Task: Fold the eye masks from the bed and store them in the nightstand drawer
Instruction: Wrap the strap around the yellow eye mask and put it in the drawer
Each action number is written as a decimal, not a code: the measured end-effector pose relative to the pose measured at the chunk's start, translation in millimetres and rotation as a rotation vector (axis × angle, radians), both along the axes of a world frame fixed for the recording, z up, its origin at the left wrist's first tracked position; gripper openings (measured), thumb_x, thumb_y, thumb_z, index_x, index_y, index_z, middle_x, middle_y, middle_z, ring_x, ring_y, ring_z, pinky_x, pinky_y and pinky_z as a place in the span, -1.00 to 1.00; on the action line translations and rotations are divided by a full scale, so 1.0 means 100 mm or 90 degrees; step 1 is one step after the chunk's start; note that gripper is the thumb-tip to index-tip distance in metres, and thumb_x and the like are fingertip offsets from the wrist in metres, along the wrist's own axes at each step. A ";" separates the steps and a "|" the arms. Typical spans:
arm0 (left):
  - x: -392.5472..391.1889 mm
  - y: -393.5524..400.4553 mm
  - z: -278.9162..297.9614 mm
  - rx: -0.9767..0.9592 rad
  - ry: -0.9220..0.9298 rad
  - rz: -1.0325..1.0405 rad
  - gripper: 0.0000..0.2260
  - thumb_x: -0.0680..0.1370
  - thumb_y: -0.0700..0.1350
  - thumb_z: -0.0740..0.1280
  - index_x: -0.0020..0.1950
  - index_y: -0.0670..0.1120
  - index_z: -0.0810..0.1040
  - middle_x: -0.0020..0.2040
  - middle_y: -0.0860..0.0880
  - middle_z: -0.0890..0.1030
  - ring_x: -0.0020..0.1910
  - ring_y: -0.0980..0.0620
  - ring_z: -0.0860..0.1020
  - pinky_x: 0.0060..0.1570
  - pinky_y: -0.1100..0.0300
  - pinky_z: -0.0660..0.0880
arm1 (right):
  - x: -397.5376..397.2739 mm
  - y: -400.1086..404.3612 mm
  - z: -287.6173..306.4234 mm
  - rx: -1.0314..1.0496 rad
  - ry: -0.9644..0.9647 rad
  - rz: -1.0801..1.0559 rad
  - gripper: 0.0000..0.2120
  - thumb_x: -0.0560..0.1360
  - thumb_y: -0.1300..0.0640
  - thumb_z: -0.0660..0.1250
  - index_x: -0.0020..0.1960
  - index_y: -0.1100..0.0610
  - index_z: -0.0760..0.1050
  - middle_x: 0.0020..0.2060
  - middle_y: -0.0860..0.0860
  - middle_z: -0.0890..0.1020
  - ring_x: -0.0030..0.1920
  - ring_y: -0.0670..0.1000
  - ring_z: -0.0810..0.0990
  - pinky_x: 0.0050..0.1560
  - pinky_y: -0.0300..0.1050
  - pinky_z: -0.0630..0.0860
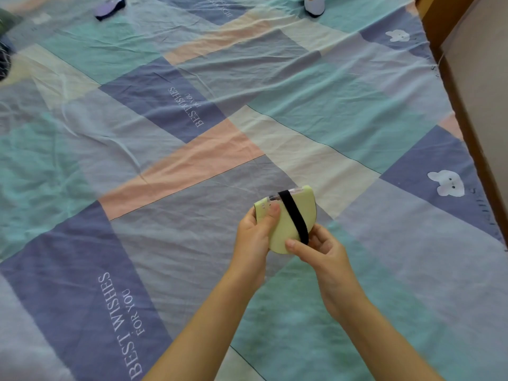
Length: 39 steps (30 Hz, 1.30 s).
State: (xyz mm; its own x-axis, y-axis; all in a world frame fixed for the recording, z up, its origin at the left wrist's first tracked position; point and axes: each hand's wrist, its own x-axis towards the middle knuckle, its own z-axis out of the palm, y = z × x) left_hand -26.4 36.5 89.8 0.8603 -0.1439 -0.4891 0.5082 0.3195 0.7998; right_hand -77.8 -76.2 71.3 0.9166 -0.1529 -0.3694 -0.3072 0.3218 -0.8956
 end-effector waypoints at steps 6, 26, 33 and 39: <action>0.07 0.04 -0.02 0.020 0.016 0.066 -0.72 0.59 -0.09 0.27 0.28 -0.14 0.48 0.14 -0.11 0.64 0.01 0.01 0.62 -0.12 0.16 0.59 | -0.02 -0.02 0.10 -0.294 -0.120 -0.051 -0.21 0.31 0.23 0.55 0.40 -0.14 0.27 0.34 -0.16 0.27 0.18 -0.15 0.55 0.09 -0.19 0.54; -0.18 0.24 0.00 -0.101 -0.018 -0.064 -0.67 0.63 0.00 0.11 0.36 -0.06 0.42 0.24 -0.10 0.60 0.20 -0.05 0.58 0.19 0.01 0.50 | 0.15 0.13 0.23 -0.415 -0.299 0.050 -0.52 0.35 0.29 0.49 0.25 0.12 0.53 0.37 -0.04 0.42 0.40 -0.09 0.37 0.33 0.03 0.42; 0.05 0.70 0.13 0.239 -0.183 -0.125 -0.81 0.62 0.04 0.14 0.08 0.04 0.52 -0.06 0.07 0.62 -0.17 0.21 0.57 -0.12 0.36 0.45 | 0.24 0.24 0.33 -0.392 -0.262 0.046 -0.58 0.33 0.37 0.50 0.16 0.14 0.58 0.27 -0.05 0.50 0.31 -0.15 0.46 0.27 -0.16 0.46; 0.35 1.38 0.49 0.678 -0.364 -0.191 -0.69 0.53 0.12 0.29 0.27 0.15 0.41 0.11 0.21 0.55 0.05 0.19 0.54 -0.01 0.14 0.48 | 0.54 0.49 0.75 -0.410 -0.299 0.085 -0.61 0.34 0.35 0.50 0.13 0.12 0.60 0.21 -0.03 0.53 0.27 -0.15 0.49 0.25 -0.24 0.44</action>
State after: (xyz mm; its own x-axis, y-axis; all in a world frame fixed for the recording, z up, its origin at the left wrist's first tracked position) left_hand 8.2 174.6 139.2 0.9898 -0.1338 -0.0490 -0.0580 -0.6921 0.7195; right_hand -23.6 -26.9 146.0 0.9799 -0.0829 0.1815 0.1472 -0.3143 -0.9378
